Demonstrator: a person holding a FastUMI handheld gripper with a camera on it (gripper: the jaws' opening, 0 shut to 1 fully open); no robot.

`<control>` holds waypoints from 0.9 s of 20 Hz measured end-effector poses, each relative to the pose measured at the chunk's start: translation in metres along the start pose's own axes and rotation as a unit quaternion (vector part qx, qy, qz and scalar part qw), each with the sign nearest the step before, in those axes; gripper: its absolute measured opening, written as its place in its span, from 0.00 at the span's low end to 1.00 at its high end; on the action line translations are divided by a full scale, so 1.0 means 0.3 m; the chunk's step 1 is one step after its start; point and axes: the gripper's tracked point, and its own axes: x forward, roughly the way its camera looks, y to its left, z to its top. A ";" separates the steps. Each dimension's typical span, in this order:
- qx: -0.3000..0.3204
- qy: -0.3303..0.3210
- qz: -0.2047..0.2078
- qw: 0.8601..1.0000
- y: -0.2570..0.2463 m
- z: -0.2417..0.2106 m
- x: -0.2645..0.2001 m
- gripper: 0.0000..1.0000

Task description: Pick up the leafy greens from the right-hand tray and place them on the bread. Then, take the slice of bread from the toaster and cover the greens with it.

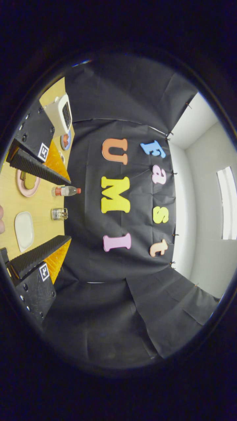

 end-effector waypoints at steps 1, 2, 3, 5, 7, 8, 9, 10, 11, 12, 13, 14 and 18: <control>-0.001 -0.001 0.001 1.000 0.003 0.004 -0.003 0.96; -0.003 -0.003 0.002 1.000 0.008 0.010 -0.005 0.95; -0.004 -0.003 0.004 1.000 0.018 0.007 -0.007 0.95; -0.006 -0.003 0.010 1.000 0.038 0.005 -0.009 0.95; -0.010 -0.007 0.011 1.000 0.043 0.006 -0.009 0.95; -0.010 -0.007 0.011 1.000 0.049 0.003 -0.009 0.95; -0.010 -0.006 0.012 1.000 0.053 0.000 -0.007 0.95; -0.010 -0.005 0.014 1.000 0.058 -0.002 -0.006 0.95; -0.009 -0.005 0.014 1.000 0.059 -0.004 -0.004 0.96; -0.007 -0.006 0.015 1.000 0.061 -0.002 -0.003 0.96; -0.006 -0.007 0.015 1.000 0.060 -0.003 0.002 0.96; -0.005 -0.007 0.015 1.000 0.063 -0.006 0.001 0.95; -0.007 -0.013 0.010 1.000 0.053 0.000 0.002 0.95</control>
